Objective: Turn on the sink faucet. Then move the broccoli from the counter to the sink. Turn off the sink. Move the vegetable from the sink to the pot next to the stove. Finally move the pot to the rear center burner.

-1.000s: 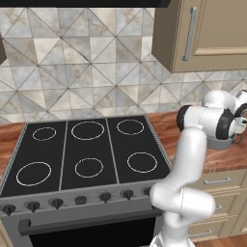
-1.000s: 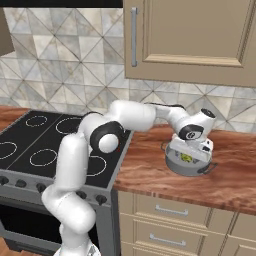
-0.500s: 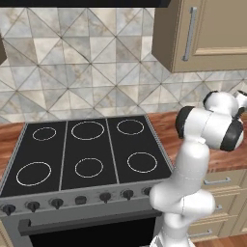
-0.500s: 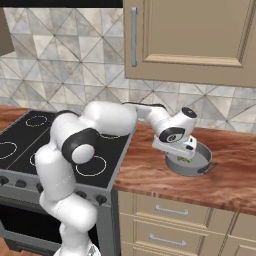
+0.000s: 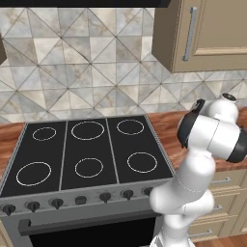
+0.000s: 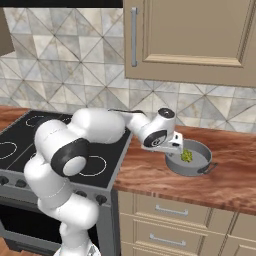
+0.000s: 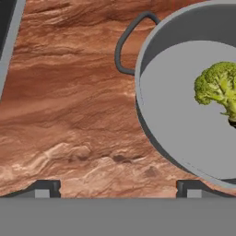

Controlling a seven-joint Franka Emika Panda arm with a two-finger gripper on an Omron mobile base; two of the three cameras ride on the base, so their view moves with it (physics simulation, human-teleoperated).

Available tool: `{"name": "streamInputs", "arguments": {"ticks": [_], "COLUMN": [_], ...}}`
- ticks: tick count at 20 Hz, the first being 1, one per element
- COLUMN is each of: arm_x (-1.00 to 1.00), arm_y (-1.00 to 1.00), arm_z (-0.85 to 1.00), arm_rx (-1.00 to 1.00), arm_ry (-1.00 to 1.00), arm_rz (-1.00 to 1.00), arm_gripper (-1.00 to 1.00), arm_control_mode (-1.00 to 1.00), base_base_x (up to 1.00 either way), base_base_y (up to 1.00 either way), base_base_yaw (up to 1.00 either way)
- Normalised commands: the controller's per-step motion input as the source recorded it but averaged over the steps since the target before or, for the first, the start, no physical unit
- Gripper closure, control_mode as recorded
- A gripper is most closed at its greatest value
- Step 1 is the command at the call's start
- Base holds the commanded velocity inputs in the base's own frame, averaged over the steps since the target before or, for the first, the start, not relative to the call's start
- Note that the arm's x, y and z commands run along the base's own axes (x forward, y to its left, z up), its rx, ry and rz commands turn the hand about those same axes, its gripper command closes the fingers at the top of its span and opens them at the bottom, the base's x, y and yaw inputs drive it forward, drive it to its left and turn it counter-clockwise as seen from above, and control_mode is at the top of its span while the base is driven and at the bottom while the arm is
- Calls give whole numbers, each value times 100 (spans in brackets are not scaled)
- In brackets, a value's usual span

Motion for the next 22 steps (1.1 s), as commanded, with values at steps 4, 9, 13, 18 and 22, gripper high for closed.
{"name": "streamInputs", "arguments": {"ticks": [4, 9, 13, 18, 22], "arm_x": [26, 16, 20, 20, 14], "arm_y": [0, -11, -23, -14, -12], "arm_z": [0, -7, -3, -16, -26], "arm_rx": [-15, -6, -1, 0, 0], "arm_ry": [-2, 0, 0, 4, 2], "arm_rz": [5, 1, 0, 3, 3], "arm_gripper": [-100, -100, -100, -100, -100], "arm_control_mode": [-100, -100, -100, -100, -100], "base_base_x": [0, 0, 0, 0, 0], "base_base_y": [0, 0, 0, 0, 0], "base_base_yaw": [0, 0, 0, 0, 0]}}
